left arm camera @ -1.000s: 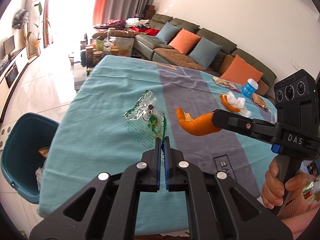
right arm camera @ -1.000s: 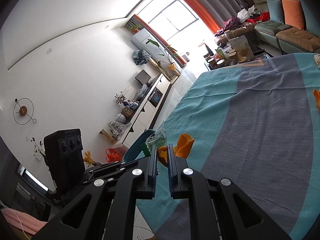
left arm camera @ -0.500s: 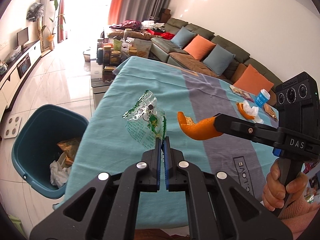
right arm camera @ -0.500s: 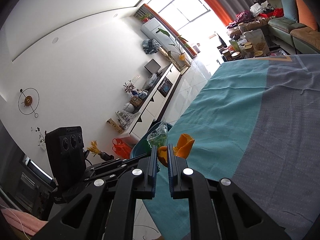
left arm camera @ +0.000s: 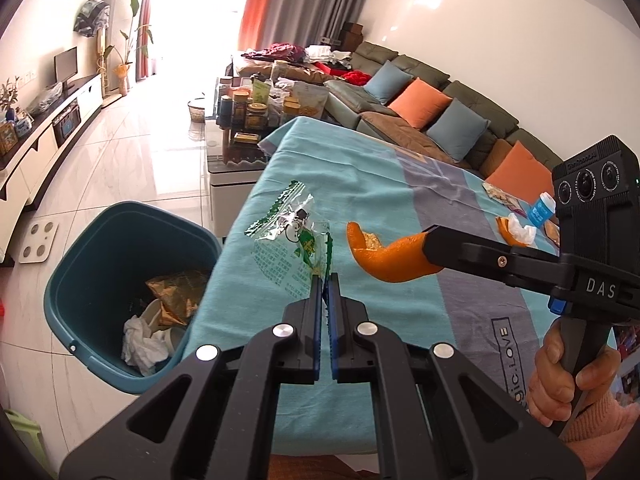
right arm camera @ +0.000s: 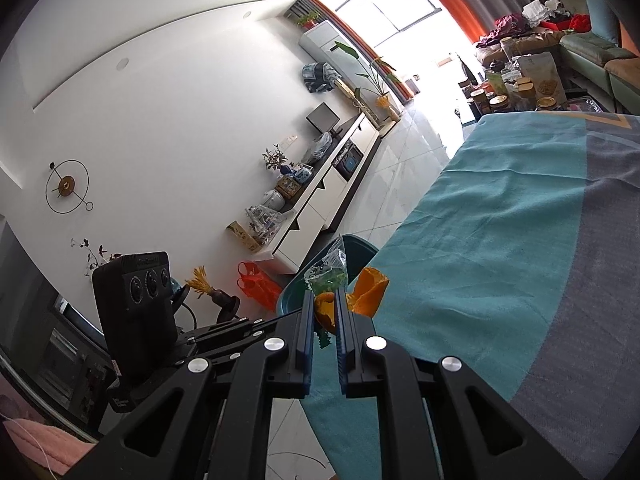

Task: Collect trash
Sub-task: 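Carry the clear wrapper and orange peel over to the teal bin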

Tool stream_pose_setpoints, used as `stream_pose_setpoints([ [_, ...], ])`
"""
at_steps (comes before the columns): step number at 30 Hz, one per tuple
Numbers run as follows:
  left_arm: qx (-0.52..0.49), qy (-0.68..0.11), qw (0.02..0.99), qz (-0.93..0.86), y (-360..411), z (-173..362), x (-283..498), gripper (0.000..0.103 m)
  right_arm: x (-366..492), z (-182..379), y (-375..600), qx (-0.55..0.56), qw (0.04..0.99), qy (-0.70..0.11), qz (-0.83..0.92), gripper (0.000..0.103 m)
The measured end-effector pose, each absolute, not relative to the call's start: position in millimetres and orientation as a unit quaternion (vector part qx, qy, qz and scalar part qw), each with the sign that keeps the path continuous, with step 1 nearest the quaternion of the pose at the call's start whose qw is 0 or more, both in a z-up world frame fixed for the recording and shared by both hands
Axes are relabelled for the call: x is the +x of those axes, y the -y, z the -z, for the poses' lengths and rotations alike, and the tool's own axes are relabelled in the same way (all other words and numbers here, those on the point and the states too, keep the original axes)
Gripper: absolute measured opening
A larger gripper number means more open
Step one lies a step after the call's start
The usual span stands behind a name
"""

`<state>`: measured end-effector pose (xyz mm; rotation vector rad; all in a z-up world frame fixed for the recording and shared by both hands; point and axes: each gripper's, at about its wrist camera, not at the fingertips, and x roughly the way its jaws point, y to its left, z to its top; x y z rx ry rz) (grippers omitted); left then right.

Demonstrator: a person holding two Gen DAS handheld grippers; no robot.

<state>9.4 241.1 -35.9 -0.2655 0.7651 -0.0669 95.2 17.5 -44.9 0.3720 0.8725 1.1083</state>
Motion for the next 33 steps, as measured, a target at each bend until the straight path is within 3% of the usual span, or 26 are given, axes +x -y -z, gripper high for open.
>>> stream_pose_setpoints([
  [33, -0.166, -0.374, 0.91, -0.063, -322, 52, -4, 0.003, 102, 48, -98, 0.118, 0.706, -0.426, -0.553, 0.009],
])
